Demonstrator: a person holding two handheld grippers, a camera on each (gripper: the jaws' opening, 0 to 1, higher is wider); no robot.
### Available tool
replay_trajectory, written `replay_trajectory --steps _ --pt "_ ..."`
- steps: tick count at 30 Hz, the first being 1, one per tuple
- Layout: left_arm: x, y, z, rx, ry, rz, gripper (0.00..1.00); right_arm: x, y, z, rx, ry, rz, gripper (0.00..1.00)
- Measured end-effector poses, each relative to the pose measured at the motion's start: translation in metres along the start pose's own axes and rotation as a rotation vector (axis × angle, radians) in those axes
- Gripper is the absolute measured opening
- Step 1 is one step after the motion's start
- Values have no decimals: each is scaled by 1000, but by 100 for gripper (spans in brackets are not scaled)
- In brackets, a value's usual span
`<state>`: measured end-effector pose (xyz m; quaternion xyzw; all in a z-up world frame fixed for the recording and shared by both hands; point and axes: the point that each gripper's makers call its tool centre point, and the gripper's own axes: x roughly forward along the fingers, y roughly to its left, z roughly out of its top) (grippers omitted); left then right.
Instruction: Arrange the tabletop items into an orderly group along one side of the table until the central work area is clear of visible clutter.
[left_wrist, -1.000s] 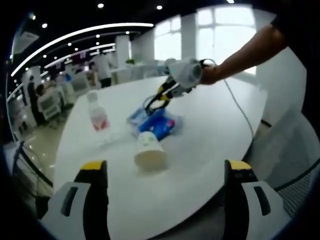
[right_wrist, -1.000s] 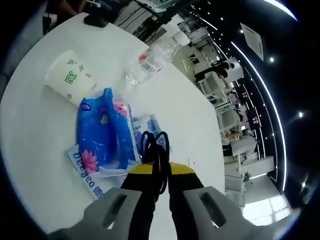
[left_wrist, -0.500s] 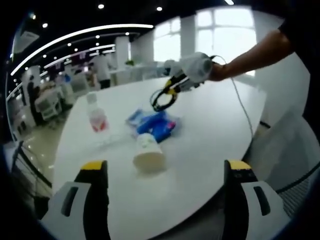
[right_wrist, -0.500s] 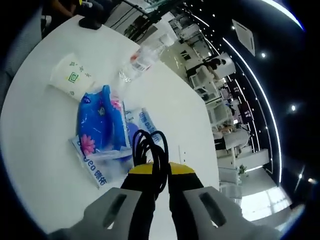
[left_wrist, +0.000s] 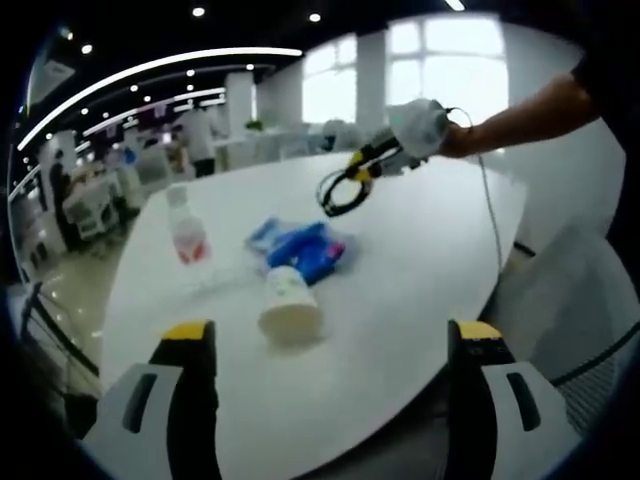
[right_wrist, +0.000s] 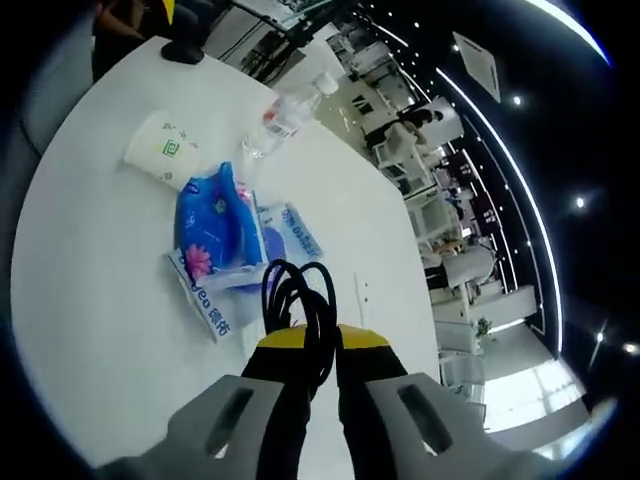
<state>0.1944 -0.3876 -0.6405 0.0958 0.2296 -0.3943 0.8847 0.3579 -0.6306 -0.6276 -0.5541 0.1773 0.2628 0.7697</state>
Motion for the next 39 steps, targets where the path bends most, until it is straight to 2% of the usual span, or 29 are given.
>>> replay_trajectory --steps 10,21,31,39 --pt "0 0 1 2 -1 -3 93 -21 9 -8 27 5 -4 7" --pt "0 -1 1 4 -2 -6 93 -39 31 -15 32 10 11 7" --pt "0 -1 2 2 -7 -3 93 -44 43 -20 26 18 27 7" --pt "0 0 3 -4 -12 1 93 -44 64 -21 32 22 57 7"
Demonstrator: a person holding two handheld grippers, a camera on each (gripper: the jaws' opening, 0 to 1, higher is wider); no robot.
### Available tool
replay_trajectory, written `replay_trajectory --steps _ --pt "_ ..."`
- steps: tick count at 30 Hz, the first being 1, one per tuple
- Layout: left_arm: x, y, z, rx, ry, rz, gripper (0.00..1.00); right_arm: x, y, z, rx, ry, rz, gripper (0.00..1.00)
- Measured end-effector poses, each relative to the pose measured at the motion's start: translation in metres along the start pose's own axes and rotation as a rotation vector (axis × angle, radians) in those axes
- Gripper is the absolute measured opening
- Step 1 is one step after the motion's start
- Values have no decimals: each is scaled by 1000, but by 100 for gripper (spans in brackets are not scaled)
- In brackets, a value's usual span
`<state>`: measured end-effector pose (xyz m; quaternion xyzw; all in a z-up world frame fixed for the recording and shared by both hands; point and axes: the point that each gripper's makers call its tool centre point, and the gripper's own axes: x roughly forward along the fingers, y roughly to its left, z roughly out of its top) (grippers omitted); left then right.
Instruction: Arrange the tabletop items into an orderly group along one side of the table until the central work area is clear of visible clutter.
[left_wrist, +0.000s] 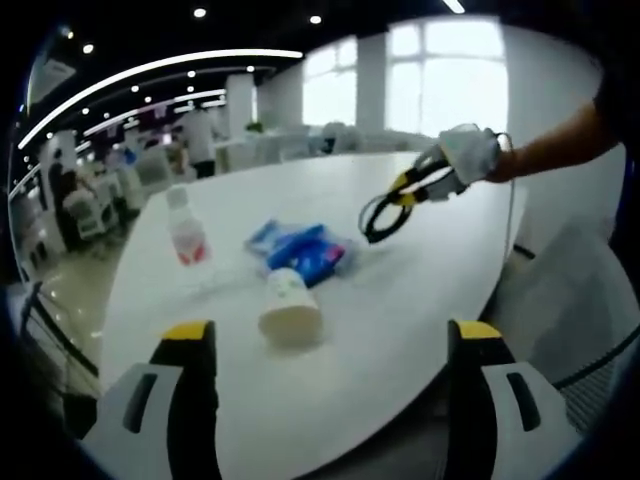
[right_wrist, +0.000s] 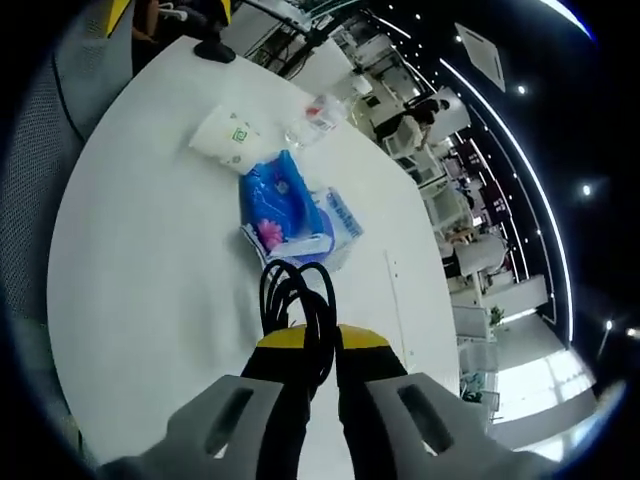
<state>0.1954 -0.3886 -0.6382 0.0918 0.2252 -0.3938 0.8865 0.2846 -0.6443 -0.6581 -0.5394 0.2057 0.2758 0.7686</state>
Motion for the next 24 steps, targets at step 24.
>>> replay_trajectory --steps 24 --pt "0 -3 -1 0 8 -10 93 -17 68 0 27 -53 121 7"
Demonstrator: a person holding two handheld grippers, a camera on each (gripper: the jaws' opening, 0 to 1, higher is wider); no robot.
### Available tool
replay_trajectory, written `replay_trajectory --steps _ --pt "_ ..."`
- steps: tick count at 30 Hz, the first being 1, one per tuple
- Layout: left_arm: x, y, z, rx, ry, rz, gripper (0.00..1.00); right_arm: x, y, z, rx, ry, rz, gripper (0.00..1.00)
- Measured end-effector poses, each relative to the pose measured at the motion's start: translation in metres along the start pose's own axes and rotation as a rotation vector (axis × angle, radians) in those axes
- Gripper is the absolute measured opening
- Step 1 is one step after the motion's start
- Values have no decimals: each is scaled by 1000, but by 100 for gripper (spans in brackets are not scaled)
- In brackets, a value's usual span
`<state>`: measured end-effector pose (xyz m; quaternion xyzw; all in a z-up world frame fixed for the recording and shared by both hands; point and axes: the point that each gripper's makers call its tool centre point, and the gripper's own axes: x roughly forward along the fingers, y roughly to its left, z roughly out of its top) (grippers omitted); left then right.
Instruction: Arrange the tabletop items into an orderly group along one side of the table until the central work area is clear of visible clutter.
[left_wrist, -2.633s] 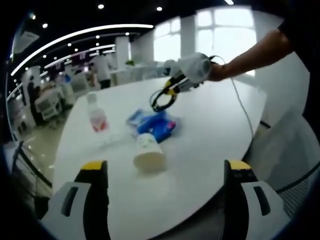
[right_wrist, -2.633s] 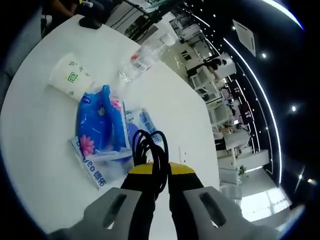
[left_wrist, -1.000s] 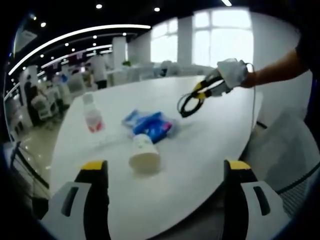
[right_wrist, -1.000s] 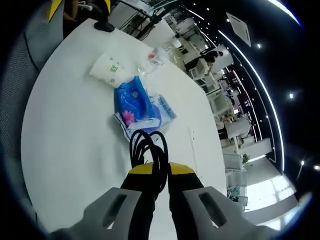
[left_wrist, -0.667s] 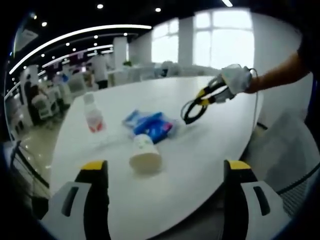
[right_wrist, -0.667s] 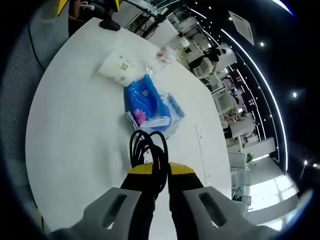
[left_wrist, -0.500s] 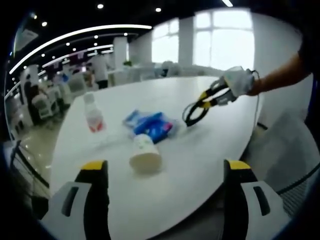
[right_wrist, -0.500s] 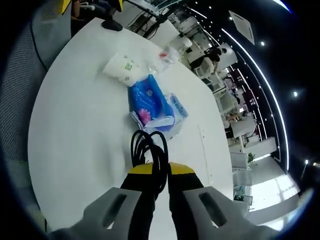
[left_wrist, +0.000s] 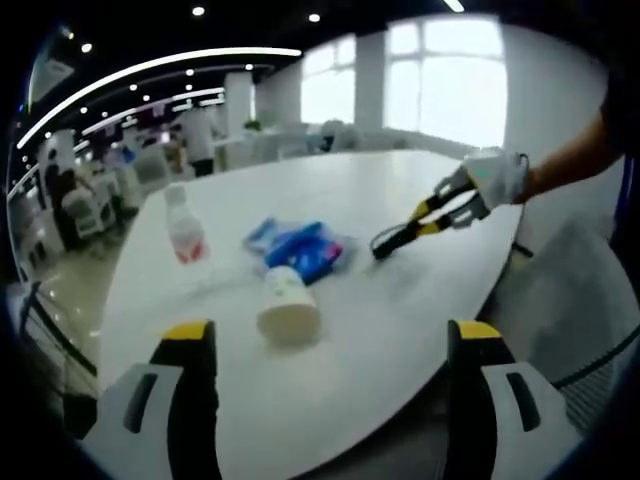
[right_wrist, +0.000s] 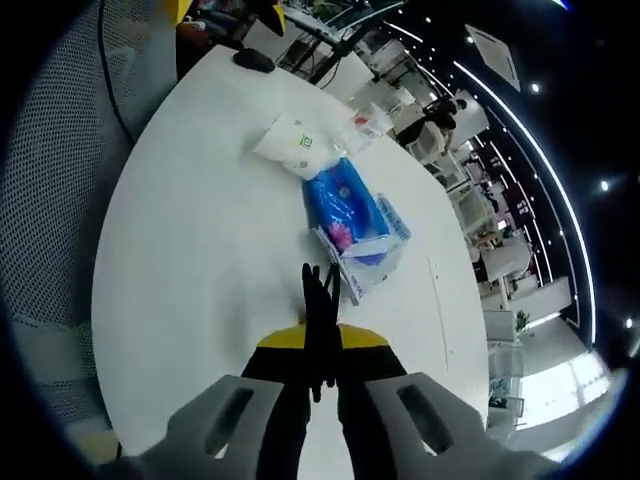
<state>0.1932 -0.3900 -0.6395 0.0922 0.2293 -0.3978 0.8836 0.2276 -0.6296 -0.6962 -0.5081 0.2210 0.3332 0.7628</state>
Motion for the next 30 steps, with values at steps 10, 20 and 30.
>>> replay_trajectory --steps 10,20,30 --pt "-1 2 1 -4 -7 7 93 6 25 -2 19 5 77 5" --pt "-1 5 2 -12 -16 16 92 13 54 -10 13 35 170 5" --pt "-1 5 1 -13 -11 20 92 19 72 -18 25 63 252 7"
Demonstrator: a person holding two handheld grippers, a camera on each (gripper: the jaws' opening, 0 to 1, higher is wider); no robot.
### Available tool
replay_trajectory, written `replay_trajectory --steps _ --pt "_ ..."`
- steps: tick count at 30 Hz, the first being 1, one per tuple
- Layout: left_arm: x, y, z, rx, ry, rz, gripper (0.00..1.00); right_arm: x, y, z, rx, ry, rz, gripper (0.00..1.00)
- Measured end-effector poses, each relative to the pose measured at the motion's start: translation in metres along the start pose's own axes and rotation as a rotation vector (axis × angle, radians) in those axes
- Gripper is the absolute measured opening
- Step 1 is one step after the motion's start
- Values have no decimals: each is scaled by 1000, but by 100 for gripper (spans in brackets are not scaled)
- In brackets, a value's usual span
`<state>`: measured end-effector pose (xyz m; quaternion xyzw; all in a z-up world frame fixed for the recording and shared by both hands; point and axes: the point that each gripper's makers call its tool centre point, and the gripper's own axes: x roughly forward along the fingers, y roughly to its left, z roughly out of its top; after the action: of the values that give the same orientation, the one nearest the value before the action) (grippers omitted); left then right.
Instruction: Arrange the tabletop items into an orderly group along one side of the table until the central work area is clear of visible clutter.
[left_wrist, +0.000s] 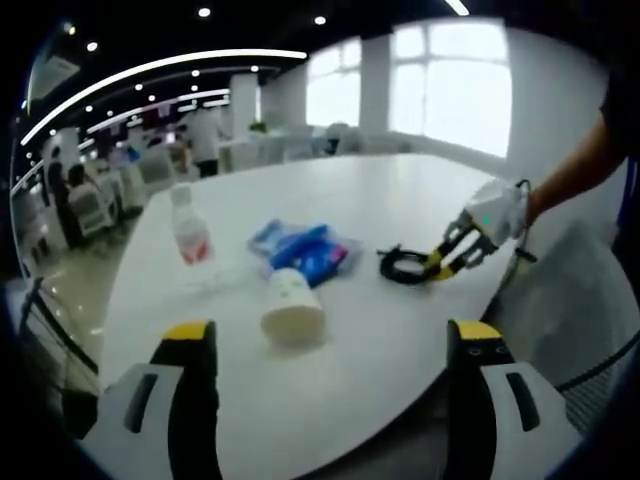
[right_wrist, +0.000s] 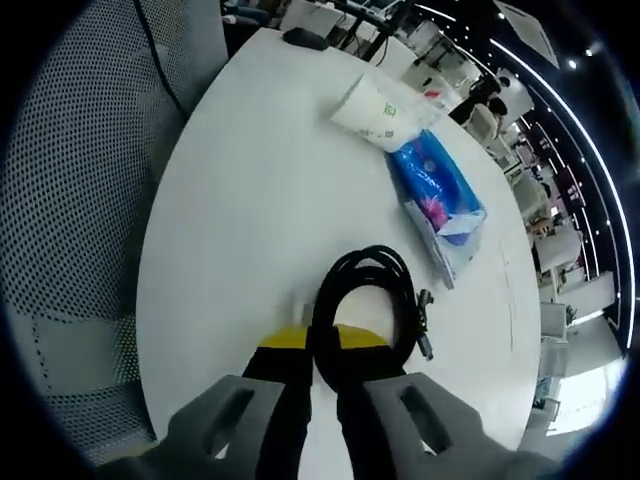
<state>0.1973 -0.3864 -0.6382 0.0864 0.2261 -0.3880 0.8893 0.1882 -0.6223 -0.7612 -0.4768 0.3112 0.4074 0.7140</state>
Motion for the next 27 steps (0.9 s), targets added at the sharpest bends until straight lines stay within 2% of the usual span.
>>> replay_trajectory --steps 6,16,27 --pt "0 0 -1 3 5 0 92 3 9 -2 24 9 42 13" --pt "0 0 -2 4 8 -1 92 -4 5 7 36 -16 57 16" --pt "0 0 0 -3 -6 -3 93 -14 -21 32 24 -73 20 26"
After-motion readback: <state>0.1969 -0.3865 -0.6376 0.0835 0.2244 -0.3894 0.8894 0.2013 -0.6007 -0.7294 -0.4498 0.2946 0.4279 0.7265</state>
